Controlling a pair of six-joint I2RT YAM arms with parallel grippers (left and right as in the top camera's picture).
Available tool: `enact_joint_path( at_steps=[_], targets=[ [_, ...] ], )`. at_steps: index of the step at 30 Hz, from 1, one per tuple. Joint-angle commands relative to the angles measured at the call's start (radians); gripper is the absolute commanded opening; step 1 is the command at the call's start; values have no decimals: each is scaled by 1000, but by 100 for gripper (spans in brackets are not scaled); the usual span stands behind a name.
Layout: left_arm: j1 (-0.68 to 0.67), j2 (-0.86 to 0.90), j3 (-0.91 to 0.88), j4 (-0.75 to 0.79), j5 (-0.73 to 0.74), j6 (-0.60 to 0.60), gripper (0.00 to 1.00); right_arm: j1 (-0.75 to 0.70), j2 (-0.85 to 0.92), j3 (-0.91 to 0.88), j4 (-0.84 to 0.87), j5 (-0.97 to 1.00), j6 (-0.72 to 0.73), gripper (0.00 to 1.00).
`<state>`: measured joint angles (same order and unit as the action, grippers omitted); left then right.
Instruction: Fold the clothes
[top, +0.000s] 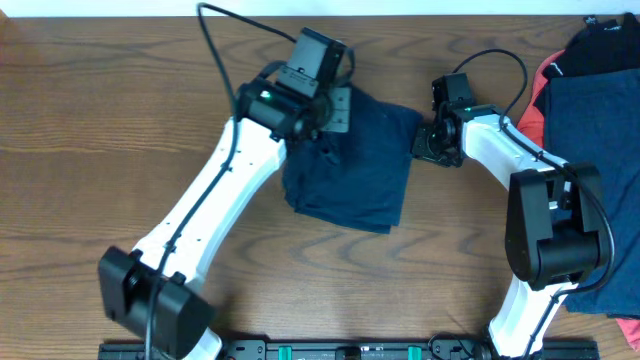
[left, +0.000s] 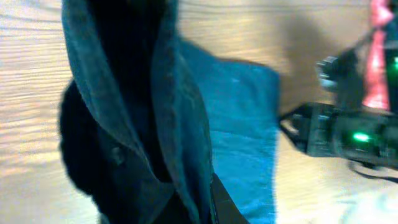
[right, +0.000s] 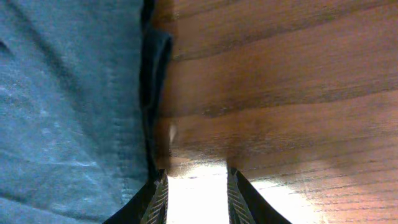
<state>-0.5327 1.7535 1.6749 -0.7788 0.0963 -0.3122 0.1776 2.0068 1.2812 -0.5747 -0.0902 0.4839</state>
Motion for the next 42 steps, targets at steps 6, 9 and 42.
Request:
enact_joint_path(
  at_steps=[6, 9, 42],
  targets=[
    [-50, 134, 18, 15, 111, -7, 6, 22, 66, -22, -1, -4, 18, 30],
    [-71, 156, 18, 23, 154, 1, 6, 22, 66, -22, 3, -3, 18, 30],
    [-125, 358, 16, 195, 94, 61, 31, -52, -19, -19, -124, -3, 12, 40]
  ],
)
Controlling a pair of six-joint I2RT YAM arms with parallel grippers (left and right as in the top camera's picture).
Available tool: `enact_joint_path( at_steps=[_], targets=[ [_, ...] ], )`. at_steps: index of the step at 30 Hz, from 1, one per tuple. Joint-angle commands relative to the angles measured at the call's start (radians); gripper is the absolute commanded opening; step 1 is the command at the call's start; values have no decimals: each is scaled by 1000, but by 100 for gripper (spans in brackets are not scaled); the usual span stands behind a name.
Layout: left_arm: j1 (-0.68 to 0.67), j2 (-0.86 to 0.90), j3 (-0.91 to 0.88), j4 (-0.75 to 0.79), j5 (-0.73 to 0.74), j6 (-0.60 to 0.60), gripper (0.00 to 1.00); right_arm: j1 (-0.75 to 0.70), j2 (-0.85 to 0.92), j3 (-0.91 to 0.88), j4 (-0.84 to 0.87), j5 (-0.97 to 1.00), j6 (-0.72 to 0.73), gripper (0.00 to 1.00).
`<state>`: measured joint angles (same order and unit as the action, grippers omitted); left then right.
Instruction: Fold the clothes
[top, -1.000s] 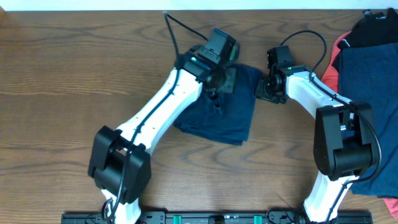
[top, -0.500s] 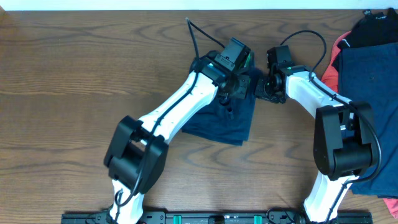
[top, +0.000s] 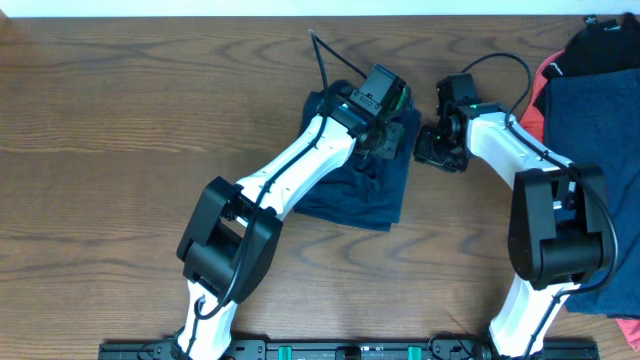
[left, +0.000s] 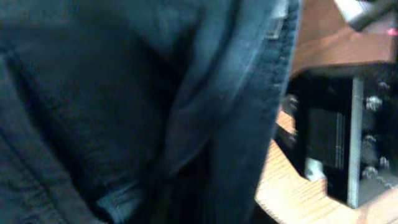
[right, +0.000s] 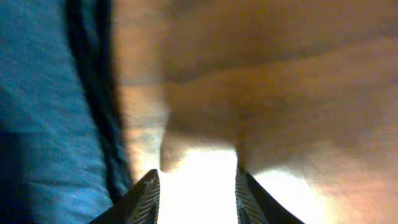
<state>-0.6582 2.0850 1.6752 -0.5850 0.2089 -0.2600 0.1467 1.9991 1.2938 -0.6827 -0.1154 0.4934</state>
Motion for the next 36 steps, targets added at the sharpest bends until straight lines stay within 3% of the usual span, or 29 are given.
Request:
enact_joint_path(
  at_steps=[1, 4, 11, 19, 24, 25, 30, 36],
  targets=[
    [0, 27, 16, 3, -18, 9, 32, -25, -40, -31, -22, 22, 2, 42],
    [0, 29, 16, 11, -18, 19, 46, -38, -125, -31, -41, 22, -2, 46],
    [25, 15, 16, 3, -18, 31, 47, -45, -277, -31, -93, 22, -31, 53],
    [113, -91, 16, -56, 80, 31, 70, -45, -307, -31, -71, -83, -57, 57],
    [158, -160, 16, -101, 79, 31, 71, -45, -307, -31, -23, -135, -73, 57],
    [170, -178, 16, -113, 80, 31, 77, -45, -307, -31, -13, -144, -72, 58],
    [218, -219, 16, -153, 78, 39, 82, -45, -307, -31, 31, -181, -72, 59],
    [307, -214, 15, -201, 79, 40, 82, -24, -301, -31, 93, -207, -72, 57]
  ],
)
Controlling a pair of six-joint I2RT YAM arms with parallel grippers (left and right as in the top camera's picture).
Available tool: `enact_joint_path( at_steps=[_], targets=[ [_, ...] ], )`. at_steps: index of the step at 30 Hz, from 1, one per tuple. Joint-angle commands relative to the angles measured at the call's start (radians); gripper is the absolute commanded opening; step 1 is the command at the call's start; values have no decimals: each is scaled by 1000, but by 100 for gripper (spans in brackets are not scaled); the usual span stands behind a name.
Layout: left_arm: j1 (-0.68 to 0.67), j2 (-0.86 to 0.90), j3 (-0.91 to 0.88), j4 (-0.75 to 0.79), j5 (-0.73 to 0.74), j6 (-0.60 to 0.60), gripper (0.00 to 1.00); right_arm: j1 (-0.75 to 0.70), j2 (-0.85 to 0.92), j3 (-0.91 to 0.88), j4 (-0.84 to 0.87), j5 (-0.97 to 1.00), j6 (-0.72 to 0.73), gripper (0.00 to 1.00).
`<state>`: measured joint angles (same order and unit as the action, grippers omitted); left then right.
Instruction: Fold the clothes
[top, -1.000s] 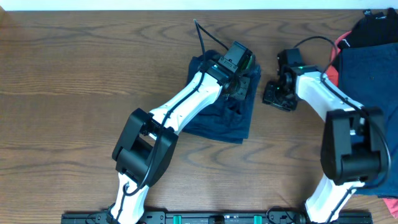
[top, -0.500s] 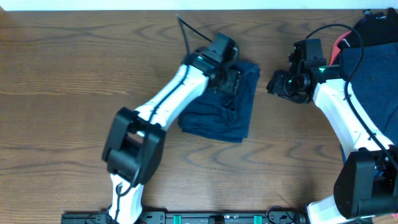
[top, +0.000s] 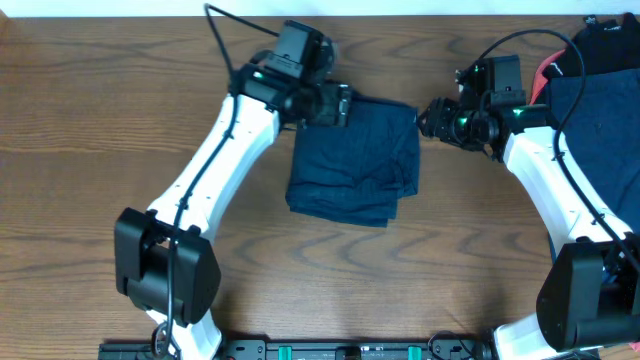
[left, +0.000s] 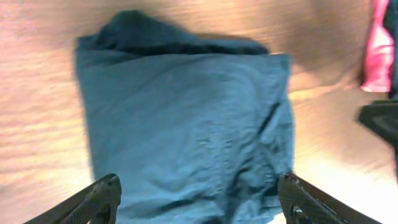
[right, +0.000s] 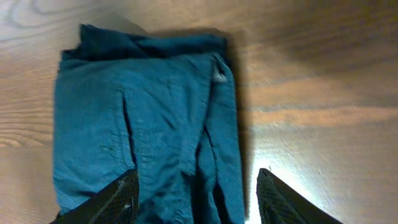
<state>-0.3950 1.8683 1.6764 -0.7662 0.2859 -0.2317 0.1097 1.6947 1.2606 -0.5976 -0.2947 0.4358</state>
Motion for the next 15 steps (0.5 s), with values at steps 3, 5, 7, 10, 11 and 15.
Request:
enact_joint_path(
  at_steps=[3, 5, 7, 10, 11, 15],
  targets=[
    [67, 13, 9, -61, 25, 32, 70, 36, 14, 2, 31, -27, -14, 44],
    [67, 21, -7, -76, 106, 81, 62, 51, 29, 2, 64, -27, -14, 30],
    [58, 29, -28, -84, 161, 82, 51, 61, 48, 2, 105, -28, -14, 17],
    [43, 43, -61, -93, 174, 82, 41, 61, 86, 2, 161, -28, -14, 5],
    [39, 50, -71, -92, 174, 82, 37, 60, 101, 2, 178, -28, -14, 2],
    [30, 91, -113, -77, 174, 84, 29, 59, 181, 2, 251, -136, -18, 6]
  ],
)
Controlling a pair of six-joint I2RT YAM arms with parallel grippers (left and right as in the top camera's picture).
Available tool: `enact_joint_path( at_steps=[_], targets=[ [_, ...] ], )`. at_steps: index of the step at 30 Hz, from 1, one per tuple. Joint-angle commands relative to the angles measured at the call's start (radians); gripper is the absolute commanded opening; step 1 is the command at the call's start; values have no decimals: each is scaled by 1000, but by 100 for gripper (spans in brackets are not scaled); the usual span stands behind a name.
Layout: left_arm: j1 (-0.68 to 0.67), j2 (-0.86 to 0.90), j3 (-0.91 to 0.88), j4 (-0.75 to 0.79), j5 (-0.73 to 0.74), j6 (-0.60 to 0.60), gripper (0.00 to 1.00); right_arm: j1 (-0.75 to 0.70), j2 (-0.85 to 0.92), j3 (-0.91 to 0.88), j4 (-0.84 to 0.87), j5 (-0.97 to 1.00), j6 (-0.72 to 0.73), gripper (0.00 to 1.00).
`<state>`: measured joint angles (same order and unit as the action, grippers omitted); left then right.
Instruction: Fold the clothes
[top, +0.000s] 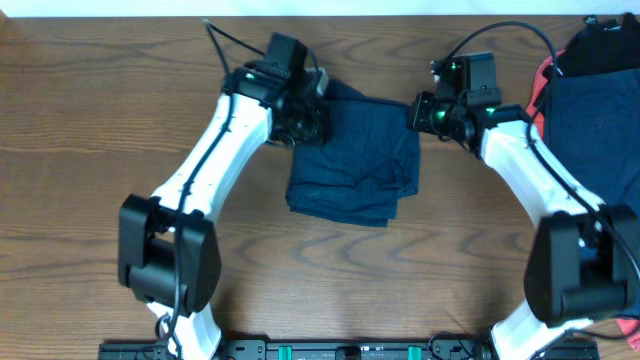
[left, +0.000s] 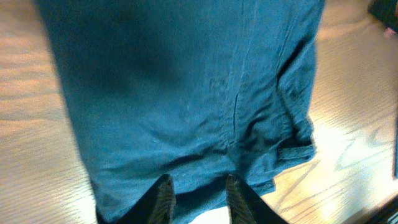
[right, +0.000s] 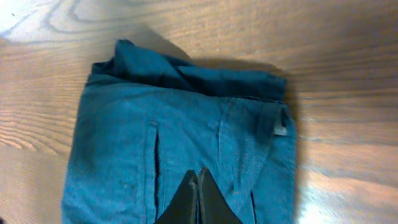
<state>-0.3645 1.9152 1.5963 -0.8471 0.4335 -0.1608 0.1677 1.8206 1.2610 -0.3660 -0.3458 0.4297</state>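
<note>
A dark blue garment (top: 355, 160) lies folded in a rough rectangle on the wooden table (top: 100, 150), with creases along its right side. My left gripper (top: 306, 126) is low over the garment's far-left part. In the left wrist view the left gripper (left: 198, 190) stands open, fingers (left: 163, 194) a modest gap apart over the blue cloth (left: 186, 81), nothing between them. My right gripper (top: 420, 113) is at the garment's far-right corner. Seen from the right wrist, the right gripper (right: 198, 186) is shut with nothing in it, above the cloth (right: 186, 143).
A pile of other clothes sits at the table's right edge: a dark blue piece (top: 595, 130), a red one (top: 538, 100) under it, a black one (top: 605, 45) at the far corner. Cables trail from both wrists.
The right gripper has gone from wide open to shut and moved left to the garment's corner. The left gripper's jaws are much narrower, and it sits closer over the cloth.
First my left gripper held a raised fold of the garment at its far-left while the right stood open on the table beside its right edge. Then the left arm was across the garment by the right gripper. Later the garment lay folded flat, both grippers wide open.
</note>
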Motion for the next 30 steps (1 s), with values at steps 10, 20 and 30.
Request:
enact_joint_path(
  at_steps=[10, 20, 30],
  targets=[
    [0, 163, -41, 45, 27, 56, 29, -32, 117, 1, -68, -92, -13, 36],
    [1, 192, -41, 79, 26, 56, 29, 5, 118, 1, -159, -92, -11, 35],
    [1, 192, -41, 77, 26, 56, 29, 45, 169, 1, -177, -57, 0, 29]
  ],
)
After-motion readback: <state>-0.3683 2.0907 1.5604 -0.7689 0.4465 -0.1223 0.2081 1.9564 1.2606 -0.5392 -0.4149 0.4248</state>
